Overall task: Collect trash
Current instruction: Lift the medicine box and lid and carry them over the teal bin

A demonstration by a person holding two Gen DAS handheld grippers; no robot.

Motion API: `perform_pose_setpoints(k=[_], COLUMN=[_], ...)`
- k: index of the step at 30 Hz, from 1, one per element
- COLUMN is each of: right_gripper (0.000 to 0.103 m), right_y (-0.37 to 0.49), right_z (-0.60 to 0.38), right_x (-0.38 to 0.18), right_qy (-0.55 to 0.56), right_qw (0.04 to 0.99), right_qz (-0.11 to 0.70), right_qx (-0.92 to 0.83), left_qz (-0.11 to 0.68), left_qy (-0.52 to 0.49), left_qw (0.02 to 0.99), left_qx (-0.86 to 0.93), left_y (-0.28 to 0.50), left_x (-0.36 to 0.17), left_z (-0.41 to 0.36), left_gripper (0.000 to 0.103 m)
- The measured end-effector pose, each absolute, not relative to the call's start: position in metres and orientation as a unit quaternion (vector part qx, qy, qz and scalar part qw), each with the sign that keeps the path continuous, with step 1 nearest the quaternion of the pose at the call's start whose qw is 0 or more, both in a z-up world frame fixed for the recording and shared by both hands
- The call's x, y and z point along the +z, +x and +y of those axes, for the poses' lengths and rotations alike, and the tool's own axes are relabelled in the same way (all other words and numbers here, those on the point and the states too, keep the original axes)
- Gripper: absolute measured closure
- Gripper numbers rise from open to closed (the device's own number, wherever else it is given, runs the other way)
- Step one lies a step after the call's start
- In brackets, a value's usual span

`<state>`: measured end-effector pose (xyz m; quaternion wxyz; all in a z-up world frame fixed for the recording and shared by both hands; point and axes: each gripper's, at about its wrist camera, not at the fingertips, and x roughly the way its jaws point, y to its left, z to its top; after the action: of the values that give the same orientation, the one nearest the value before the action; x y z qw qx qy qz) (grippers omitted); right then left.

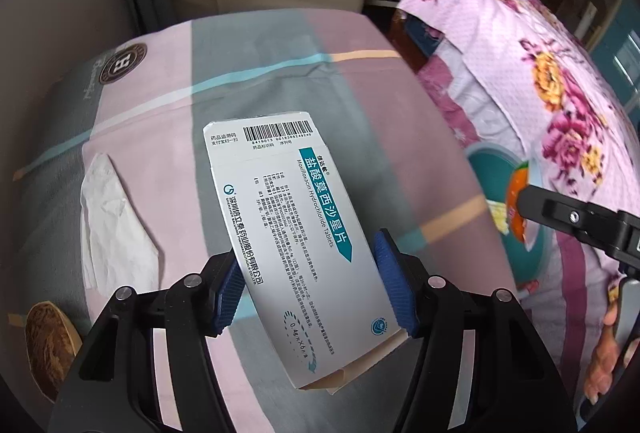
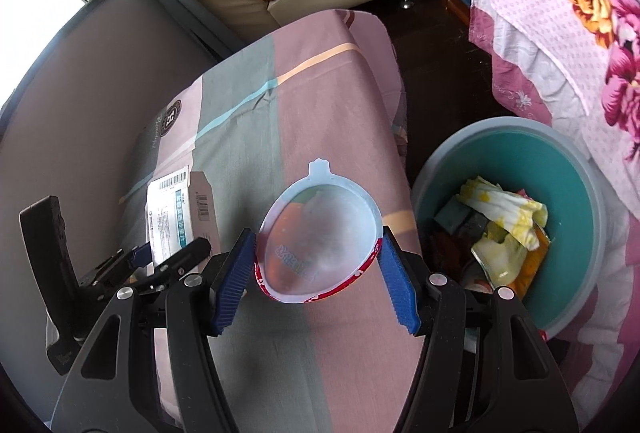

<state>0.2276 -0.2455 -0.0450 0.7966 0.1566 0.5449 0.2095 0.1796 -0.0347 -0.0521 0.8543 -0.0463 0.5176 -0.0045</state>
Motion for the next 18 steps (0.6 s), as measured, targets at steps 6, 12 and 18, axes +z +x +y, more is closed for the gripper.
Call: perform_pose_setpoints(k=[6, 12, 18], right_gripper=[0.044, 0.044, 0.044], right_y=[0.214, 0.203, 0.195], right_z=[-0.267, -0.304, -0.359], right_x=[-0.037, -0.030, -0.027], right_qy=[0.165, 0.187, 0.214], right_qw=[0.806, 0.820, 0.832], right_qz=[0.530, 0.511, 0.493], right_qx=[0.203, 0.181, 0.139], left_qz=[0.514, 0.514, 0.516], left_qy=[-0.032, -0.010, 0.011], left_qw=[0.857, 0.855, 0.850], left_qx=[-0.026, -0.068, -0.104], left_y=[0.170, 0.172, 0.185], left_x=[-0.043, -0.035, -0.035], left_z=[-0.062, -0.103, -0.147], left_gripper=[0.041, 0.041, 0.041])
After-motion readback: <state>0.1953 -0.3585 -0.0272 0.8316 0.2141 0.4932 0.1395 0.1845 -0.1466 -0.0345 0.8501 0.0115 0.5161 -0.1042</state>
